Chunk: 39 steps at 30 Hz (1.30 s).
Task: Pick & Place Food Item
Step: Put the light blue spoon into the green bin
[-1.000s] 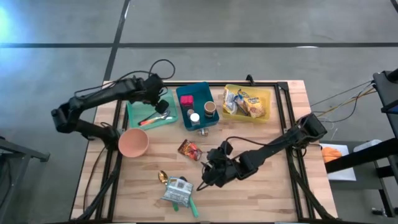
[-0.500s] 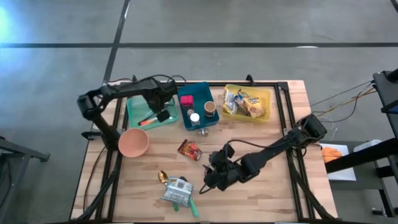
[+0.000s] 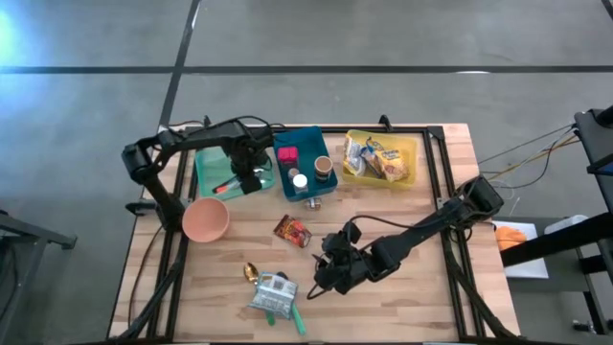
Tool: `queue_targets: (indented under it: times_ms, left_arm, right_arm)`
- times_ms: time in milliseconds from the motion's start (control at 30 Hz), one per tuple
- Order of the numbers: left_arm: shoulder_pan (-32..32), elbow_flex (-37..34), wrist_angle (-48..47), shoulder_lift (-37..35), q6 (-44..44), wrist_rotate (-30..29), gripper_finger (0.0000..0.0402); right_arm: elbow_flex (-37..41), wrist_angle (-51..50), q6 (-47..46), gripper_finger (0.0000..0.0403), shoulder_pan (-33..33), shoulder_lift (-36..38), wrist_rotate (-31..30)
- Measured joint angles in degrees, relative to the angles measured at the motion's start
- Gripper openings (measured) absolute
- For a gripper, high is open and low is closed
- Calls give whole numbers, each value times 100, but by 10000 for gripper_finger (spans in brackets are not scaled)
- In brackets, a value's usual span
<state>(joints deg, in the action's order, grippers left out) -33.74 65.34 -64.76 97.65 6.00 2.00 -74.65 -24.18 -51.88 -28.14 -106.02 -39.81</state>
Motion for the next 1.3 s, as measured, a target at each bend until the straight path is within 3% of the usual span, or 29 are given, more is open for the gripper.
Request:
queue_targets:
  times_ms: [633,1300]
  left_arm:
    - [-17,-835,409,0,262,-16,21]
    - [-15,-1239,780,-11,237,-14,21]
  right_arm:
    - [0,103,211,258,2,0,127]
    - [0,105,411,258,24,0,125]
